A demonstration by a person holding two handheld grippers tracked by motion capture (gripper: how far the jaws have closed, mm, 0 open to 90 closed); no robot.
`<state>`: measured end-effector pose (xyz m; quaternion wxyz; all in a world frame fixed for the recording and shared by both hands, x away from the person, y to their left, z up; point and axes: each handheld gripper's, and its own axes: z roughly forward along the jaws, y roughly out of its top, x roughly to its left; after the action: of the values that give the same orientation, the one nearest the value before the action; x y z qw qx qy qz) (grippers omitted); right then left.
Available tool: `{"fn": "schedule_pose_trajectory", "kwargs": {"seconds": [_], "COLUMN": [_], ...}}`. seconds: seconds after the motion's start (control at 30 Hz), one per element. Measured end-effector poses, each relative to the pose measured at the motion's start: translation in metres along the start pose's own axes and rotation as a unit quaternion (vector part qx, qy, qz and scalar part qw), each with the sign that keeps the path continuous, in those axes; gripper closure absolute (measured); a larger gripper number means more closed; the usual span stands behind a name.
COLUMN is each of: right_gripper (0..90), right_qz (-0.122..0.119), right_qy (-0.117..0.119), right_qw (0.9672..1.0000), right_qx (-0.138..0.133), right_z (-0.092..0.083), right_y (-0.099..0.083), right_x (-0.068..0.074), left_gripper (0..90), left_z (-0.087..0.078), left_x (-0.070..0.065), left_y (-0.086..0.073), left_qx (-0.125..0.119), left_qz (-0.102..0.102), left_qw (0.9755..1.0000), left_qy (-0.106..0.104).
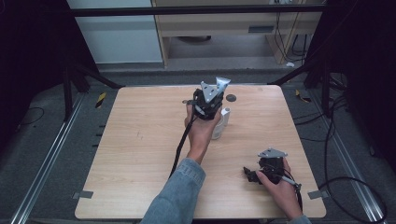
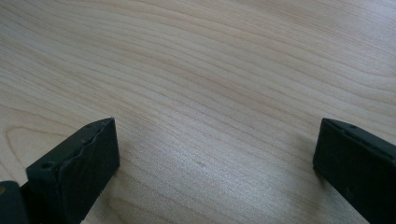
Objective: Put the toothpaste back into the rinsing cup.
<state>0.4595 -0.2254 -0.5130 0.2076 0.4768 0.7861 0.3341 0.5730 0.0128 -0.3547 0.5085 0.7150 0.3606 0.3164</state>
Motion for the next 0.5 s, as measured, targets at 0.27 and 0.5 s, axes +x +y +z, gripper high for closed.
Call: {"fn": "schedule_pose_trajectory", "kwargs": {"seconds": [0.27, 0.5], "right_gripper": [0.6, 0.5], "right_qz": [0.0, 0.0], "right_qy": [-0.001, 0.0], "right_qw": [1.0, 1.0], "right_qx": [0.0, 0.0], "right_z": [0.0, 0.0], "right_y": [0.0, 0.0], "right_x": [0.0, 0.0], "left_gripper": [79.0, 79.0], "left_z": [0.006, 0.009], "left_x": [0.001, 0.004], "left_y": [-0.013, -0.02], "left_qx": [0.005, 0.008], "left_qz": [-0.005, -0.012], "left_qw": [1.0, 0.9999], "left_qy": [0.001, 0.002]}}
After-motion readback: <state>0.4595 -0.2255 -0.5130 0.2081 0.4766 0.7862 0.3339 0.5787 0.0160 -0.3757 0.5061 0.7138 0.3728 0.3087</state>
